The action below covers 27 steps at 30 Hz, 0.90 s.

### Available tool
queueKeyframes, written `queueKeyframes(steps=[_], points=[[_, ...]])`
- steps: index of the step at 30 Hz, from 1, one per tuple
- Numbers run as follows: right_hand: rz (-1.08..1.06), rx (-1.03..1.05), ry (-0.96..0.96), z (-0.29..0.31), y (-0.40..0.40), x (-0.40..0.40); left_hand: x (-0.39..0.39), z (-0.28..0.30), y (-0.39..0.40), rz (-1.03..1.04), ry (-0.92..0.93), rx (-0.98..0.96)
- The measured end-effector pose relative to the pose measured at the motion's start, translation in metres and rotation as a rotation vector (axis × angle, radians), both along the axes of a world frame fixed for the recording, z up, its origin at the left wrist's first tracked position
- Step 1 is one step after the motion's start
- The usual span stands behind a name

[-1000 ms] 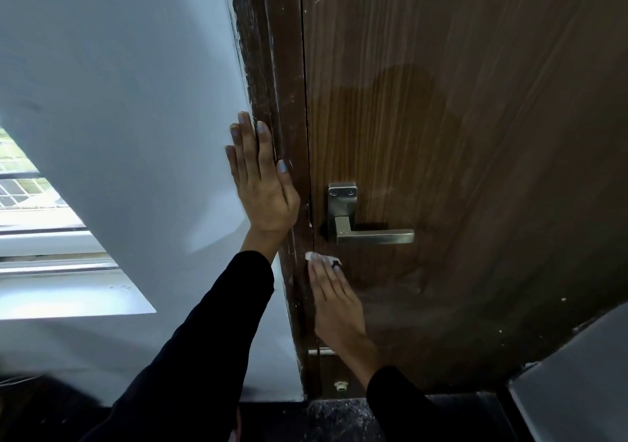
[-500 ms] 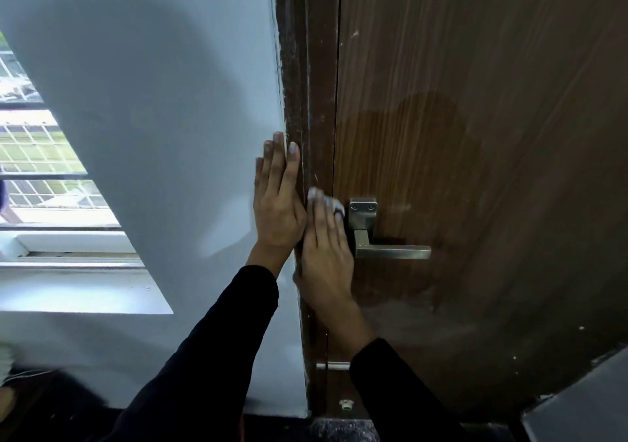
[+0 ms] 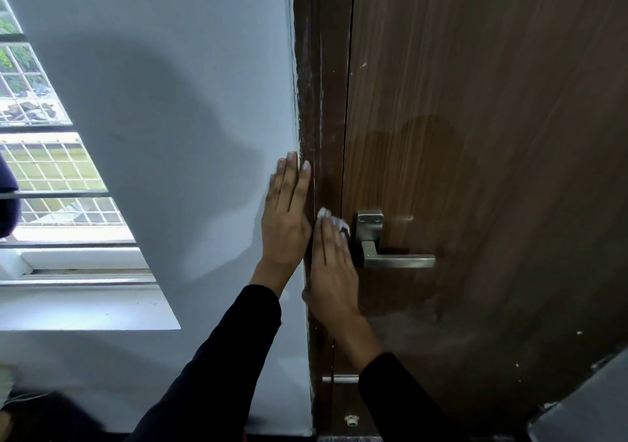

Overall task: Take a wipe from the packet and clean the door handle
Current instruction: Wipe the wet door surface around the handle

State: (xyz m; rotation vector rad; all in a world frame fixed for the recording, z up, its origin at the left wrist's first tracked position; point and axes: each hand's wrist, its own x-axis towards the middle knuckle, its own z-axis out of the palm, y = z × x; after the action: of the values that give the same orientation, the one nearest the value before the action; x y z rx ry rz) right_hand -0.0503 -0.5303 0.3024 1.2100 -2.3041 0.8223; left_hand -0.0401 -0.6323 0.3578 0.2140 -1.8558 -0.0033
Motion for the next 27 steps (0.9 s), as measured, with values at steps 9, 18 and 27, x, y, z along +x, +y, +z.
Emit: queueKeyframes(steps=[9,18,27], points=[[0.015,-0.177,0.195,0.099,-0.012,-0.018,-0.008,0.013,-0.005,-0.017,0.055,0.052],[0.110,-0.242,0.132,0.082,0.001,-0.012,-0.024,0.037,0.000,-0.024,0.130,0.132],[-0.063,-0.391,0.150,0.067,0.039,-0.044,-0.035,0.024,0.007,0.074,0.149,0.114]])
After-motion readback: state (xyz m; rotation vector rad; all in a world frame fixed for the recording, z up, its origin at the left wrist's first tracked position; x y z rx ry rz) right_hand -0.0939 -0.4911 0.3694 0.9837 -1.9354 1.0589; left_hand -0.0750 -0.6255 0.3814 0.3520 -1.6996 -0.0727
